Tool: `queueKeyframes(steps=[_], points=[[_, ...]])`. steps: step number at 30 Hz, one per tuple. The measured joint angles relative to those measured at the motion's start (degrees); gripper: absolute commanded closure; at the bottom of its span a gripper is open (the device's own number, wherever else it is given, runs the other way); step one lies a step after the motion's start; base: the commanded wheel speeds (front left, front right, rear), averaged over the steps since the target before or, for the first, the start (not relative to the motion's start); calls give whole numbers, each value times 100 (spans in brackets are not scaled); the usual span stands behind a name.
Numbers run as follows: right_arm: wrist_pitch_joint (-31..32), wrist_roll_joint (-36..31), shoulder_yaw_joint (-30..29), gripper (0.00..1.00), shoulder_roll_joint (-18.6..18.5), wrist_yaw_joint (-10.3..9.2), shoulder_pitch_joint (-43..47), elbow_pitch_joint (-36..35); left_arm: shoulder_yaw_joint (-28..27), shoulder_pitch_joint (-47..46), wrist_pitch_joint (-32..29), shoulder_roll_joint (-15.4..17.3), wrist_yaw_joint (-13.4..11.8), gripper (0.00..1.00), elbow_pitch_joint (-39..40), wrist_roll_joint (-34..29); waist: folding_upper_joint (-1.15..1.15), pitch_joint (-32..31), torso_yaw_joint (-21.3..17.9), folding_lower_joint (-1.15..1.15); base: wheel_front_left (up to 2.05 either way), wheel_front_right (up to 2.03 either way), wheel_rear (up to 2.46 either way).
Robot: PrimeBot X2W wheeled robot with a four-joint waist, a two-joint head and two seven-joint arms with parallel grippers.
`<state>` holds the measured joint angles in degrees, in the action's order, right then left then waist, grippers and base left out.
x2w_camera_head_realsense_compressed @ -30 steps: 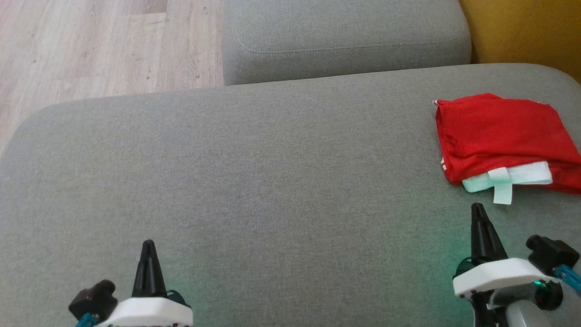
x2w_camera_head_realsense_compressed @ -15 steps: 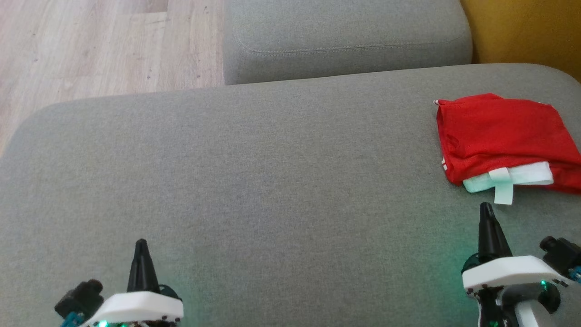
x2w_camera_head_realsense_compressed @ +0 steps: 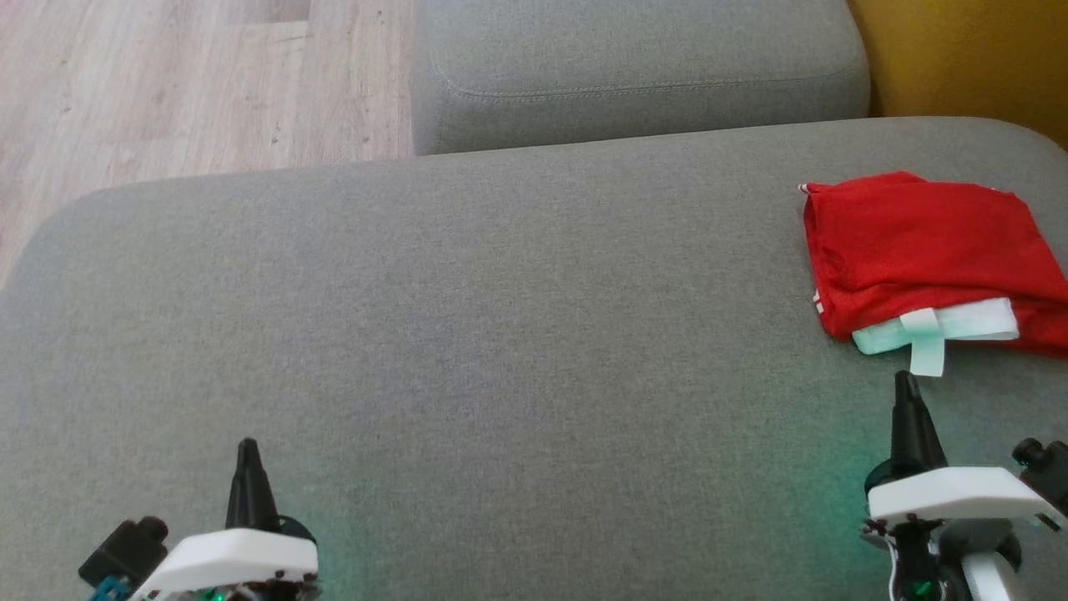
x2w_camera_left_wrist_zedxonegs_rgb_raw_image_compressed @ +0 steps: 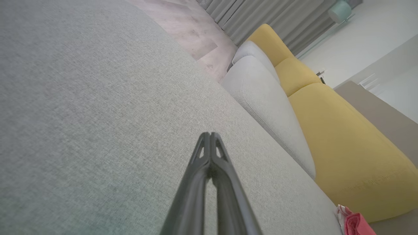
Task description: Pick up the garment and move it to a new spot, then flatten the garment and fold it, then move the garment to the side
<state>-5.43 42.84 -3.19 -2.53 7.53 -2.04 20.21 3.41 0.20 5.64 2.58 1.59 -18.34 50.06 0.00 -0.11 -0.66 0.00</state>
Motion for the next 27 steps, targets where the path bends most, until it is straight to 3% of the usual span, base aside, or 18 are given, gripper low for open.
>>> queueKeyframes(steps=[27], points=[[453,1887,-164,100,0,0,-82,-164,-312,-115,-465,-1,205,100,83,1617,0,11,26,0,0,0,0]])
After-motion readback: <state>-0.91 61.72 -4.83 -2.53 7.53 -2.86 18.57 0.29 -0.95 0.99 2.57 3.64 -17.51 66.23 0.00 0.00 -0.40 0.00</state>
